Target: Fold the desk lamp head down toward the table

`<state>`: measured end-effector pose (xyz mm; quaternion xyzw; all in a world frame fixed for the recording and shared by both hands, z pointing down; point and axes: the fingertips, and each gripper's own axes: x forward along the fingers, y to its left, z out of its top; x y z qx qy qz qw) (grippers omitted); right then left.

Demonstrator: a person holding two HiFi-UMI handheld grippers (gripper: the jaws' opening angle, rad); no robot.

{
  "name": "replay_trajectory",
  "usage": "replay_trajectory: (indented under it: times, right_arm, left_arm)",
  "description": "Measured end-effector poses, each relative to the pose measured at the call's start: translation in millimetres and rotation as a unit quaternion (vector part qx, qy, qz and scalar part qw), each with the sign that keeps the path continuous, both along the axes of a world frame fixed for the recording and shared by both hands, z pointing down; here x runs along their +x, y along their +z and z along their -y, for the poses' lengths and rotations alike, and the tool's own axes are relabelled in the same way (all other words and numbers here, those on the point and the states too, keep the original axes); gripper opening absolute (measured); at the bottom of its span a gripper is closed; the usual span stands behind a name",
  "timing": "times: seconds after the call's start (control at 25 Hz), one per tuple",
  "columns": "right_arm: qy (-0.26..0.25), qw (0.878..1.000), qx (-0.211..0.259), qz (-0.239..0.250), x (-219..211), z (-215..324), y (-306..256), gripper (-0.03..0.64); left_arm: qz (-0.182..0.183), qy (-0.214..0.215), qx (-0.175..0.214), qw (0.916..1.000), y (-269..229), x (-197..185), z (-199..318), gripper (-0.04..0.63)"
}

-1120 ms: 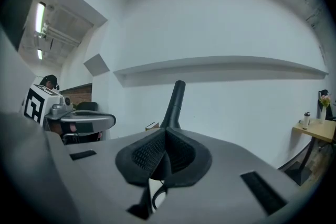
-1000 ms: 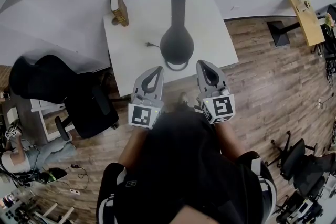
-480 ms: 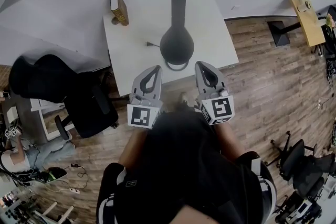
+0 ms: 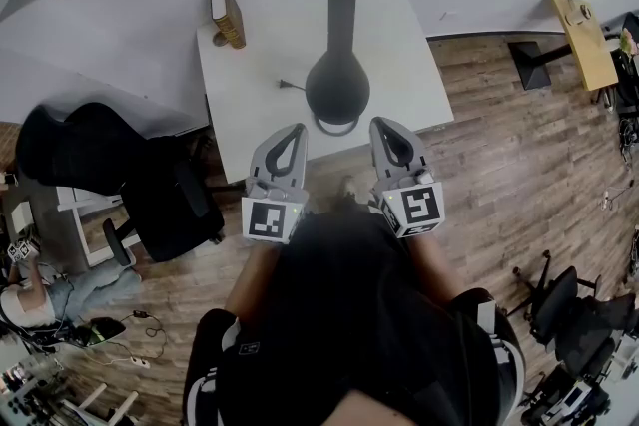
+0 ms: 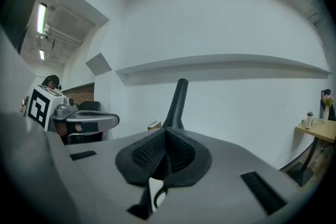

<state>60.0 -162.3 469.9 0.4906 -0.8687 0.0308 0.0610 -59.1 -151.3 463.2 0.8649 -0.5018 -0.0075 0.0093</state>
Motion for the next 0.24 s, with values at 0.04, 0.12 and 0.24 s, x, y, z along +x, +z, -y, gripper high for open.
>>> replay_trajectory:
  times: [0.04,0.12,0.24]
  right_arm:
    - [0.001,1.0,0.0,0.0,0.2,0.0,-0.1,0.014]
    - [0.001,1.0,-0.001,-0.001,0.7,-0.3,-0.1,0.014]
    - [-0.002,1.0,0.0,-0.002,0.4,-0.8,0.3,0.014]
  left_arm:
    - [0.0,0.0,0.001,1.0,-0.2,0.3,0.0,0.025]
    - [0.001,0.001,0.001,1.0,-1.0,0.8,-0.2,0.025]
    - [0.002,0.001,0.001,1.0,-2.0,1.3,-0.8,0.026]
